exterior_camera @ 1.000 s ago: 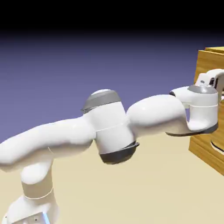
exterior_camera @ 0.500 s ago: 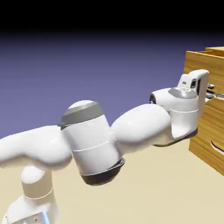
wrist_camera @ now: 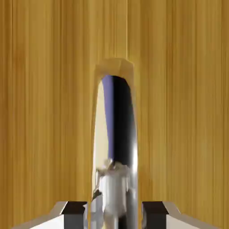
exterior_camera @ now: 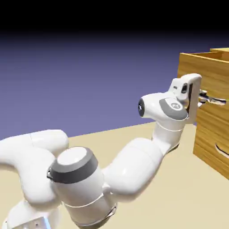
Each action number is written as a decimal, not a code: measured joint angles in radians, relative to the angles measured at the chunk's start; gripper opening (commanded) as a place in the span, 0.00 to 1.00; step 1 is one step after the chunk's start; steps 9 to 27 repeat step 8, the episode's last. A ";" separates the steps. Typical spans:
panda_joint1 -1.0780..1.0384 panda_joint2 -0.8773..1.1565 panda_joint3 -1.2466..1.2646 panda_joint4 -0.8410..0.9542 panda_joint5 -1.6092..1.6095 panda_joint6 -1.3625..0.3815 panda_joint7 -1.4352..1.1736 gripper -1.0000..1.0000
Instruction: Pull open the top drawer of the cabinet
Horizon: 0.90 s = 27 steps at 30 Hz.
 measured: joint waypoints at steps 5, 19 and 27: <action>-0.085 -0.006 0.017 -0.095 0.013 -0.011 0.007 1.00; -0.186 -0.014 0.038 -0.204 0.032 -0.020 0.013 1.00; -0.186 -0.014 0.038 -0.204 0.032 -0.020 0.013 1.00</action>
